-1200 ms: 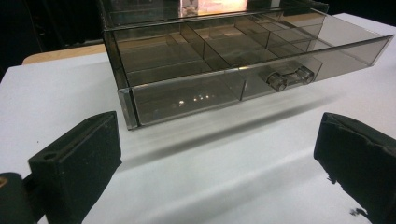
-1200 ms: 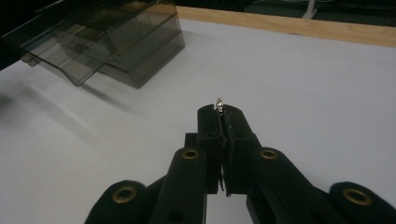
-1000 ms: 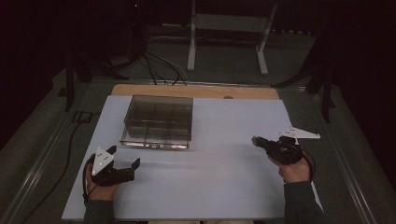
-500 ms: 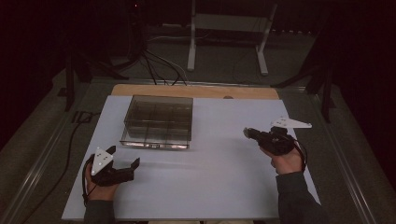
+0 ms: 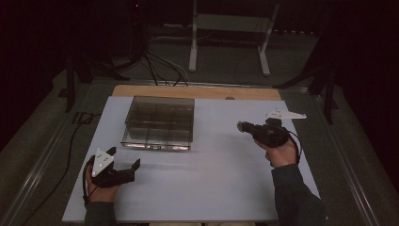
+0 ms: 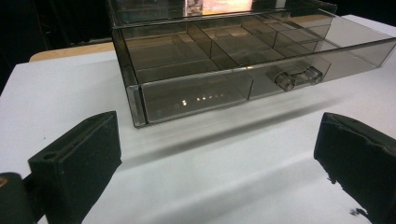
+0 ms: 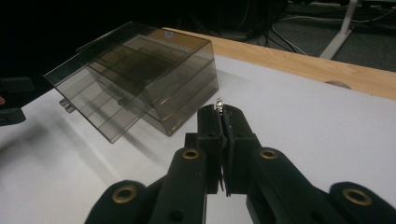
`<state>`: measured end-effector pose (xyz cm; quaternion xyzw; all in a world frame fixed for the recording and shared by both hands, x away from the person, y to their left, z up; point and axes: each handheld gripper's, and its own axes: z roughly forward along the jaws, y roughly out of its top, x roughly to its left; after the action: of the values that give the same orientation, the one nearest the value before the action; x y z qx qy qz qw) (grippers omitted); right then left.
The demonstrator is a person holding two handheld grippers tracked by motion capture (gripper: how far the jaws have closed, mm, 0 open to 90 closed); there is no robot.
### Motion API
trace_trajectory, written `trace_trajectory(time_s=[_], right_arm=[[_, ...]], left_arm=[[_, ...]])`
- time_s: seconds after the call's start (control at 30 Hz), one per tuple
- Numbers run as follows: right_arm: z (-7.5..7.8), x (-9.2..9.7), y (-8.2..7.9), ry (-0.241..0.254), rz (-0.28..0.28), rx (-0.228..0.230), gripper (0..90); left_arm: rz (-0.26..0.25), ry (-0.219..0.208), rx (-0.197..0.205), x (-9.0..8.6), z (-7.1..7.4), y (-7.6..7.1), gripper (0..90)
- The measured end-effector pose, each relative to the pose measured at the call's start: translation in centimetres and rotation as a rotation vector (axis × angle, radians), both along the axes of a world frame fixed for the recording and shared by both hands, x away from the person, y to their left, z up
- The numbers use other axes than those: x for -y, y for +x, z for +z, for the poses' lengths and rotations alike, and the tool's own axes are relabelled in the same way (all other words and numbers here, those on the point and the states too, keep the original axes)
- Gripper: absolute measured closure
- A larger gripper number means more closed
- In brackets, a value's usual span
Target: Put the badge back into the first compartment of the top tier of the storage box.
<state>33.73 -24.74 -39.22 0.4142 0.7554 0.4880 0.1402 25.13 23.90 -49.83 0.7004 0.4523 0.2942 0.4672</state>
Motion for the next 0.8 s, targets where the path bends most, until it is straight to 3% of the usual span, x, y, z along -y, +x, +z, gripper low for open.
trace_trajectory(time_s=[0.8], right_arm=[[1.4,-3.6,1.6,0.010,0.044,0.022,87.7]], left_arm=[[-0.004,0.008,-0.004,0.0,0.0,0.0,1.7]])
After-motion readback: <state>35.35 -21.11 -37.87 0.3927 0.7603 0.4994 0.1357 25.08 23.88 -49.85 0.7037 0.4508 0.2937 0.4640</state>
